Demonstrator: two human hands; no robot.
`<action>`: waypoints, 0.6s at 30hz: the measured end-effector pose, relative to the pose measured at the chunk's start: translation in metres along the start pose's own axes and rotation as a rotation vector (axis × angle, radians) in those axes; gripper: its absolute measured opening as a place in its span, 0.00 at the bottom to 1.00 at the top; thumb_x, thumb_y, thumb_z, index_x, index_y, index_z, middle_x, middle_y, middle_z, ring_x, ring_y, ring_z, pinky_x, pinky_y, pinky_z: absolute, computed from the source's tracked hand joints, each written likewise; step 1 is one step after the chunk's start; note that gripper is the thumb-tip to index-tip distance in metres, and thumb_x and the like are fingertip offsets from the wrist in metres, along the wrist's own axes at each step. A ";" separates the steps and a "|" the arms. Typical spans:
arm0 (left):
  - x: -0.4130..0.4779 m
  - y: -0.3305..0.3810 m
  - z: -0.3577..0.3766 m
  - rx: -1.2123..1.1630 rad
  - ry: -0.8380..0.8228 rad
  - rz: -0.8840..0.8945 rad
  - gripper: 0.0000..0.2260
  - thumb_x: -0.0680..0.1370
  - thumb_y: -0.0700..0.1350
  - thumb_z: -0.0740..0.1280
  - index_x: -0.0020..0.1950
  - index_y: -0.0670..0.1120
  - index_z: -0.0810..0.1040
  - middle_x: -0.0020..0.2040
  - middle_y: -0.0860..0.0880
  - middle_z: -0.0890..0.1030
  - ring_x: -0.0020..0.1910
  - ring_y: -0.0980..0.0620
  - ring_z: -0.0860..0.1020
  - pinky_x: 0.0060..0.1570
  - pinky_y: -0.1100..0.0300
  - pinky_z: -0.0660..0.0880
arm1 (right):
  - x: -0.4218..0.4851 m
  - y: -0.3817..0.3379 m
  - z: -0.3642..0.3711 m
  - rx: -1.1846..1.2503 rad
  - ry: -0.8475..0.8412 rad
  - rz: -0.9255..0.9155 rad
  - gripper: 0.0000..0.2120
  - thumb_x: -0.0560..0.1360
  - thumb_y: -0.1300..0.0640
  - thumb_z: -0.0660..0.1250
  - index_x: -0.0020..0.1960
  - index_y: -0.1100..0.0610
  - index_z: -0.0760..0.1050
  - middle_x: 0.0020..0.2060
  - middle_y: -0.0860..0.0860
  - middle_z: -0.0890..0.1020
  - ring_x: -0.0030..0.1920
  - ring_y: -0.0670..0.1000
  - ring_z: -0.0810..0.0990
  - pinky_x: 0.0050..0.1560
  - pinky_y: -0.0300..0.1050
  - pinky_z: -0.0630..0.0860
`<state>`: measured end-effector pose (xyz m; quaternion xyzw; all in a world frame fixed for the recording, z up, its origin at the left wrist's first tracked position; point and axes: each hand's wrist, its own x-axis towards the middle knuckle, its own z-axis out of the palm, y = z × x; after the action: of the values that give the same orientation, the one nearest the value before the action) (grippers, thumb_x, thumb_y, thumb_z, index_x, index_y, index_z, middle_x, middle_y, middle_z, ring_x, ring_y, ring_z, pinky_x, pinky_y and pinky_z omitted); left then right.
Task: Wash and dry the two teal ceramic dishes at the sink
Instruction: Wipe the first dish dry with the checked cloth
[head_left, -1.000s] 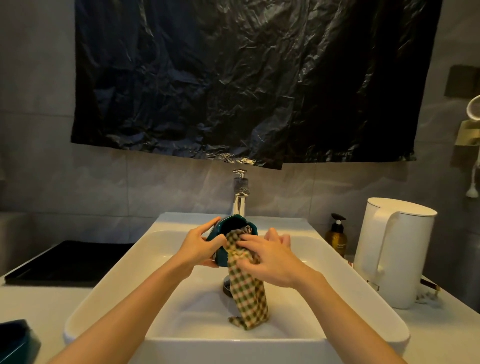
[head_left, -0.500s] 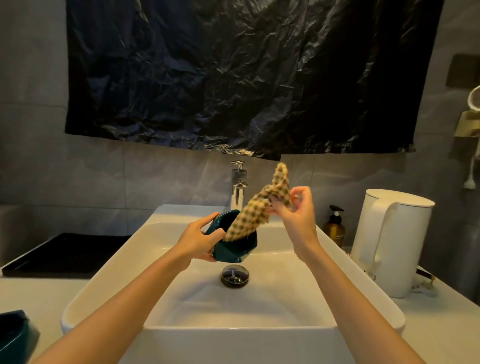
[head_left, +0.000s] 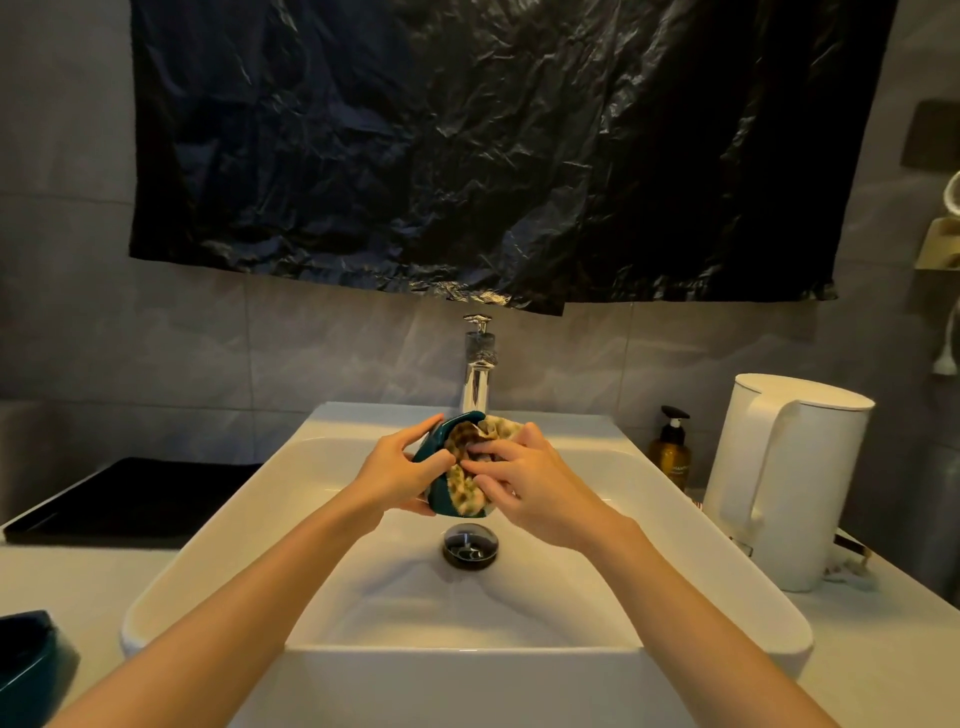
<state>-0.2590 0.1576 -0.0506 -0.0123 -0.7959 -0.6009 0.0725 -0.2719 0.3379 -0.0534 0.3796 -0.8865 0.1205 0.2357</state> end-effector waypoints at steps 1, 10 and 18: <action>-0.001 0.000 0.001 0.017 -0.023 0.010 0.25 0.77 0.41 0.65 0.72 0.57 0.65 0.57 0.46 0.74 0.51 0.46 0.78 0.34 0.57 0.81 | 0.001 0.001 0.001 -0.037 0.031 -0.041 0.16 0.79 0.53 0.60 0.65 0.51 0.75 0.67 0.46 0.72 0.61 0.50 0.63 0.64 0.46 0.65; 0.000 0.000 0.004 0.037 -0.090 0.045 0.24 0.78 0.40 0.65 0.71 0.57 0.66 0.56 0.46 0.75 0.51 0.45 0.78 0.36 0.57 0.80 | 0.010 0.000 0.004 0.058 0.065 -0.109 0.18 0.71 0.66 0.71 0.59 0.56 0.79 0.57 0.51 0.81 0.57 0.51 0.78 0.58 0.46 0.76; 0.004 -0.006 -0.001 0.026 -0.076 -0.009 0.22 0.78 0.41 0.64 0.70 0.56 0.67 0.60 0.43 0.76 0.49 0.43 0.80 0.37 0.53 0.81 | 0.004 -0.003 0.003 0.265 -0.054 0.001 0.11 0.74 0.67 0.68 0.54 0.57 0.83 0.54 0.54 0.83 0.55 0.53 0.79 0.58 0.43 0.77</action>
<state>-0.2633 0.1552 -0.0554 -0.0306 -0.8058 -0.5900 0.0397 -0.2730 0.3320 -0.0537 0.4098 -0.8691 0.2266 0.1595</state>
